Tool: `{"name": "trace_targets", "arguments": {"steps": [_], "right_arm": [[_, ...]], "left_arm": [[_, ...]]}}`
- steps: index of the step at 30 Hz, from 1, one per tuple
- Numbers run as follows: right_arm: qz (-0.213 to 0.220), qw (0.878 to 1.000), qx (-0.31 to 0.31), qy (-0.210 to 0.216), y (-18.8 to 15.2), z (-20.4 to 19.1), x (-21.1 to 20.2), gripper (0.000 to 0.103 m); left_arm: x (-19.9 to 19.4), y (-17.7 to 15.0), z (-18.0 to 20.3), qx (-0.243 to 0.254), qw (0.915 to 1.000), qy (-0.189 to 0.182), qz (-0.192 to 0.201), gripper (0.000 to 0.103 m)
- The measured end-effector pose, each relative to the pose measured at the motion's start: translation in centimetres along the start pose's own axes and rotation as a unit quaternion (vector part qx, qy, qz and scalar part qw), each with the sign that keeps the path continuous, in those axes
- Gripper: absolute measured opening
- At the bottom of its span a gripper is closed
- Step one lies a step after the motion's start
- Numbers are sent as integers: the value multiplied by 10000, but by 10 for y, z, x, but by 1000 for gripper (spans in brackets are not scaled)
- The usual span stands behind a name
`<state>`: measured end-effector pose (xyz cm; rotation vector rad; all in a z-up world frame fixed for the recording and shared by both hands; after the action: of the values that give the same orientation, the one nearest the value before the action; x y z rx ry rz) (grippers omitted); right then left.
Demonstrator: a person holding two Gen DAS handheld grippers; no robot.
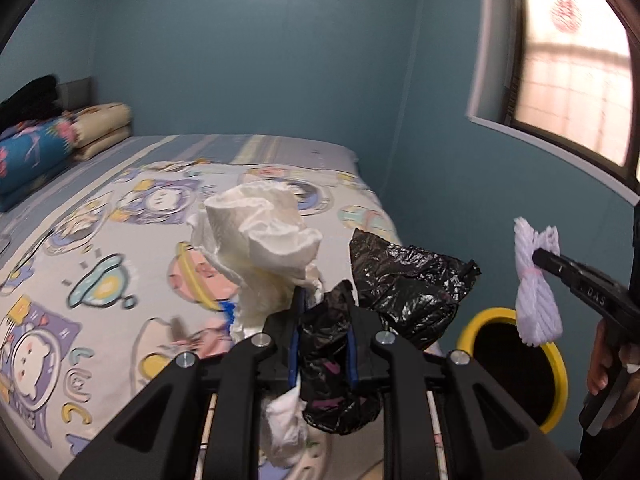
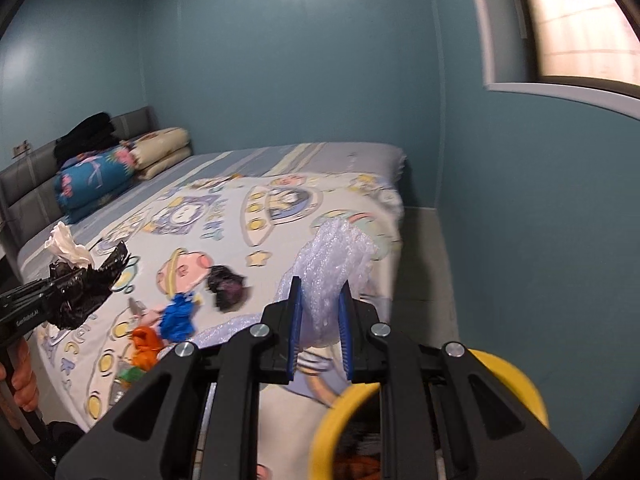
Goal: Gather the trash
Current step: 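Carry the black bag and white foam net in both tools over the bin, then open both tools to drop the bag and foam net into the bin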
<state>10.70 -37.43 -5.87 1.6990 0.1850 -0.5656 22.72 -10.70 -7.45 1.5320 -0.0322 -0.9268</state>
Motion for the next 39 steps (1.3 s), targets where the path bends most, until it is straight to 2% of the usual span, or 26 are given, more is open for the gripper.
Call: {"name": "trace_targets", "arguments": {"steps": [12,23,31,39], "right_arm": [[179,9960,408,-775,-21,88,-51,16],[52,9917,423,-1213,-44,120,-64,16],[-156,9894,366,-1399,-62,134,-64,16],[-328,9883,417,-1432,-74,147,-62,18]], "left_arm": [[26,-5,110,716,9945,-701,-296,16],[63,-27,187,1199,9832,-1090,-837,16],[92,-46,219,1417,9723,-1233,-1390,16],[108,-63,243,1480,9582,-1606,-1849,18]]}}
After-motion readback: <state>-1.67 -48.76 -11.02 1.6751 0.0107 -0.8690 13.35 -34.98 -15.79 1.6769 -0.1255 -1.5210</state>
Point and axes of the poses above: each gripper's, at about its wrist camera, not at the fingertips, and x roughly the way its jaws point, z to its right, y to its top, the point moved 1 cm from there along x, roughly the way its jaws point, and after that the axes turned 3 degrees about y, right-handed, at the moved point
